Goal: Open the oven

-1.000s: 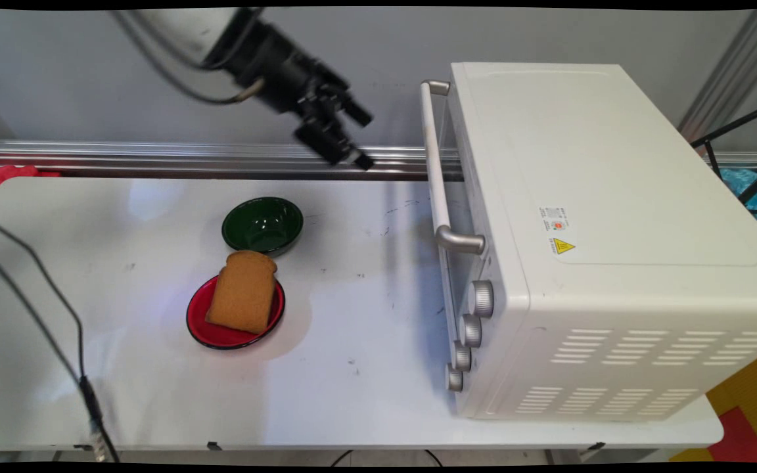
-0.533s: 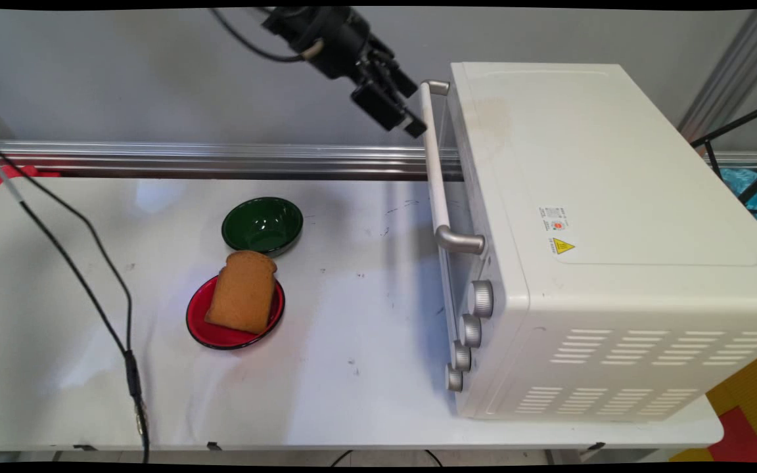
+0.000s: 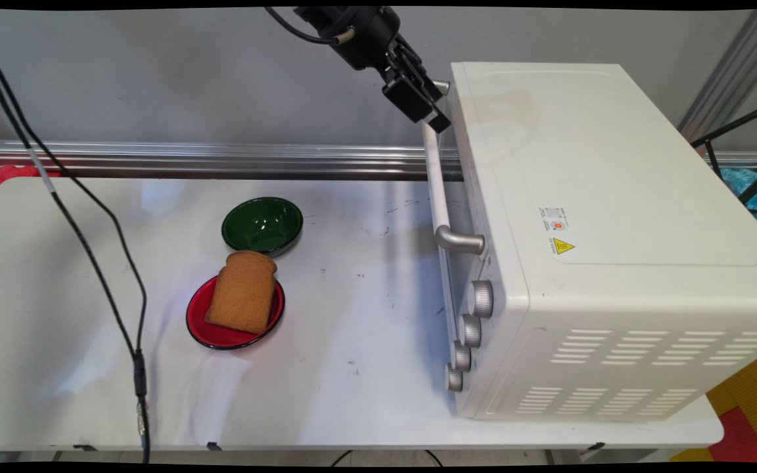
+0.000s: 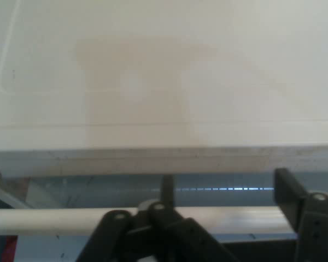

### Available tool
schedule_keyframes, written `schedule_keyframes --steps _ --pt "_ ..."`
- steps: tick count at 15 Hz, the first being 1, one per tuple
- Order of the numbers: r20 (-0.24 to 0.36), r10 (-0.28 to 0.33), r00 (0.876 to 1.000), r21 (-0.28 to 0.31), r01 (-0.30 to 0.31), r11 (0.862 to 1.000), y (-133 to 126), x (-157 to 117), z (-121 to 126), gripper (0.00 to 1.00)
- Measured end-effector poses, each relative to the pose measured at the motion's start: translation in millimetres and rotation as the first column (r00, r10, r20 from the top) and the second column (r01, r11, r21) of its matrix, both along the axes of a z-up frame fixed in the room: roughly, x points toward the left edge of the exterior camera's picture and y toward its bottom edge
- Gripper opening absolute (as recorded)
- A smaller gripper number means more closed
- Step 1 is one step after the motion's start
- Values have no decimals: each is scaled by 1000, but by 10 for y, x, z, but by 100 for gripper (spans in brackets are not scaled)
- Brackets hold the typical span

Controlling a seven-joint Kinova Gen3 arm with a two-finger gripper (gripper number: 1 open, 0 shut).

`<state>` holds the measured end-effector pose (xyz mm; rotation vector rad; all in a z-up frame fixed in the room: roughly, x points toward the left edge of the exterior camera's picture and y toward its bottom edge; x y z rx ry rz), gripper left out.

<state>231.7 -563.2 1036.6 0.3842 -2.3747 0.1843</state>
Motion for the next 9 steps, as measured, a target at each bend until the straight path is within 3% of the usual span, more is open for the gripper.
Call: schedule_keyframes --steps 9 --pt "26 -33 999 47 32 998 -98 -99 -70 0"
